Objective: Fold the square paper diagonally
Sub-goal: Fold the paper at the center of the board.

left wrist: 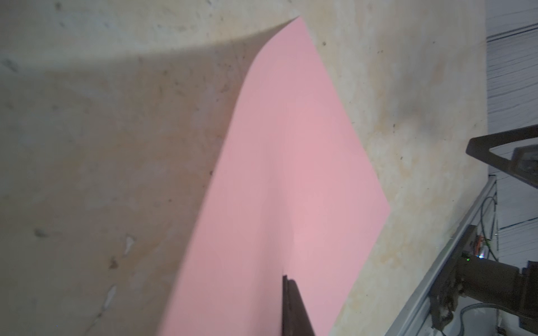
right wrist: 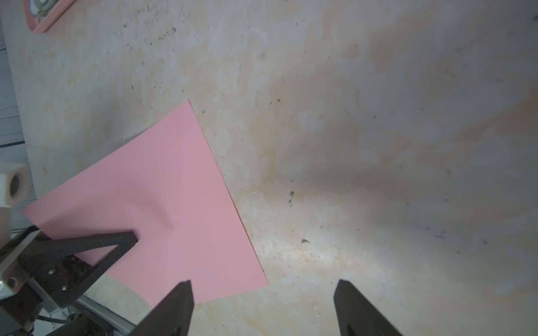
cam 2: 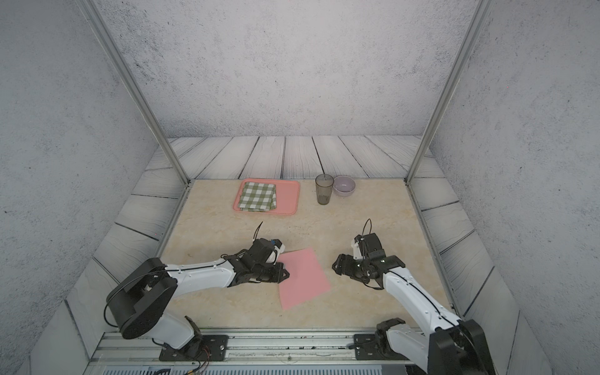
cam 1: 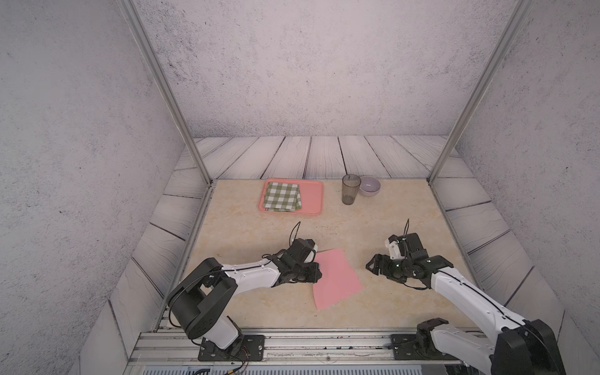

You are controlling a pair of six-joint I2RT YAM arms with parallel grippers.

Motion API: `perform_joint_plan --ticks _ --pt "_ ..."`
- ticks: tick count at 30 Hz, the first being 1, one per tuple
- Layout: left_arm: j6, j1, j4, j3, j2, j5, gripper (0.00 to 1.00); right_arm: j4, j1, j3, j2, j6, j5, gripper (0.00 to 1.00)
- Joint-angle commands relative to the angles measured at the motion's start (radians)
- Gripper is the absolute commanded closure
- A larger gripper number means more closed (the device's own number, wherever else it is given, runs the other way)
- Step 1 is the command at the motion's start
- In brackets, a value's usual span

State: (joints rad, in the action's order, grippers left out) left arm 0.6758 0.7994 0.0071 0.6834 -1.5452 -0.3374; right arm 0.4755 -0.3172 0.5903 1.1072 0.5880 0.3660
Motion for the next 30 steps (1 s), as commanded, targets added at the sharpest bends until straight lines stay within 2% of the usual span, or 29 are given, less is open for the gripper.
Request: perform_joint_plan --ticks 1,15,20,26,30 --pt "-0.047 0.003 -0.066 0.013 -0.034 0.033 1.0 -0.062 -0.038 -0.018 0.053 0.01 0.081 0.2" --pt "-0.027 0.003 0.015 -0.032 -0.103 0.042 1.0 -0.183 -0.238 -0.083 0.222 0.157 0.014 0.26" --pt "-0.025 0.003 0.036 -0.043 -0.107 0.031 1.0 -0.262 -0.268 -0.128 0.264 0.214 -0.003 0.27" --pt "-0.019 0.003 0.065 -0.052 -0.114 0.02 1.0 -0.427 -0.273 -0.179 0.288 0.263 0.06 0.26" --pt "-0.015 0.003 0.088 -0.058 -0.123 0.013 1.0 -0.602 -0.273 -0.216 0.303 0.325 0.129 0.25"
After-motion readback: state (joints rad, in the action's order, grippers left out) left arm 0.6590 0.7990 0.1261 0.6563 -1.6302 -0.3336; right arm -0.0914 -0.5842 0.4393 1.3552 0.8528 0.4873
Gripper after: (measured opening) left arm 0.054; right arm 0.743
